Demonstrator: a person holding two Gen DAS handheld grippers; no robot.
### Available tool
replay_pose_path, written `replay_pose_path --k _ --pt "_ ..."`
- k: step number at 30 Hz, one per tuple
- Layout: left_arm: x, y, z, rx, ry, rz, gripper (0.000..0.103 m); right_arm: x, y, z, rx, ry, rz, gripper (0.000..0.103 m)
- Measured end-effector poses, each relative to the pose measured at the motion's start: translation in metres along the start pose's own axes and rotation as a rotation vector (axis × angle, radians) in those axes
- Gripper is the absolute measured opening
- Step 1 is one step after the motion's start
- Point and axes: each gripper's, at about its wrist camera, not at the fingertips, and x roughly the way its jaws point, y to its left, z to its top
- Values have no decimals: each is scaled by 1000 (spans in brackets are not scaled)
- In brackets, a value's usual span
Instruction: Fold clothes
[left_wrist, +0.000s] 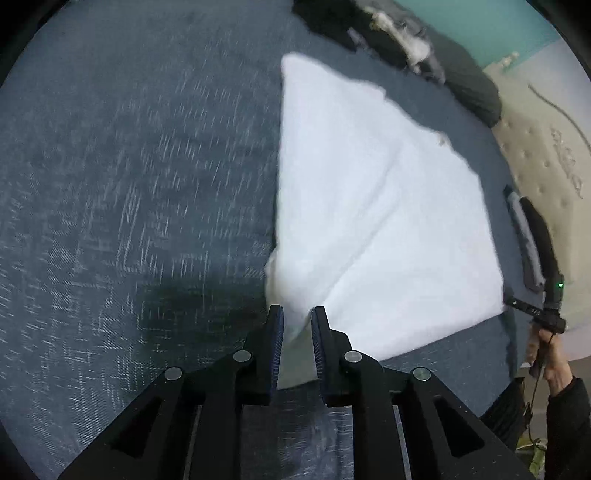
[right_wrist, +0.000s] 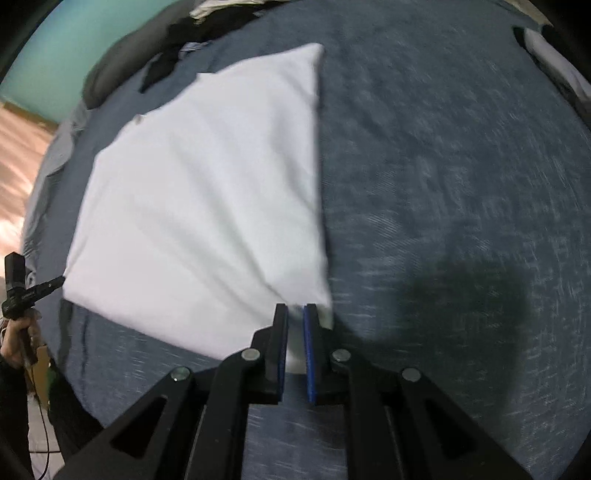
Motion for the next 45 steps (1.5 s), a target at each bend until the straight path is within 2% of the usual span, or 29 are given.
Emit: replay_pose_path --k 2,5,7,8,9,10,16,19,20,21,23,24,28,31,35,40,45 --pt "2 5 3 -16 2 0 17 -9 -8 -1 13 -15 -13 8" --pt "6 12 7 -40 6 1 18 -23 -17 4 38 -57 28 8" --pt "8 17 10 -56 9 1 26 -28 -22 11 66 -82 60 10" --pt "9 20 12 -64 10 1 34 -28 -24 14 79 -85 71 21" --pt "10 22 13 -72 11 1 39 -28 -26 18 92 -87 82 36" --pt "12 22 15 -72 8 1 39 -27 -27 21 107 -89 92 40" --pt "19 20 26 -66 -12 -2 39 1 -25 39 182 -62 125 41" --pt "22 18 31 -63 -22 -3 33 15 -29 46 190 -50 150 41" --pt "24 18 32 -62 -25 -4 16 16 -29 46 189 -52 158 37" --pt "25 17 34 -61 -29 -4 2 16 -28 46 187 -54 167 25" --pt "27 17 38 -59 -36 -5 2 16 -29 44 182 -56 181 6" --pt "28 16 39 -58 -39 -6 2 16 -28 44 176 -59 174 3" --pt "33 14 46 -54 -53 -8 2 13 -31 44 176 -92 138 2" --pt "44 10 48 -38 -33 29 2 15 -32 44 187 -90 120 2" --pt "56 12 46 -69 -4 46 5 19 -28 43 182 -76 95 2" --pt "40 11 40 -63 -15 71 5 10 -34 37 196 -76 62 3" --pt "9 11 26 -68 -66 58 7 -2 -30 24 192 -77 112 4"
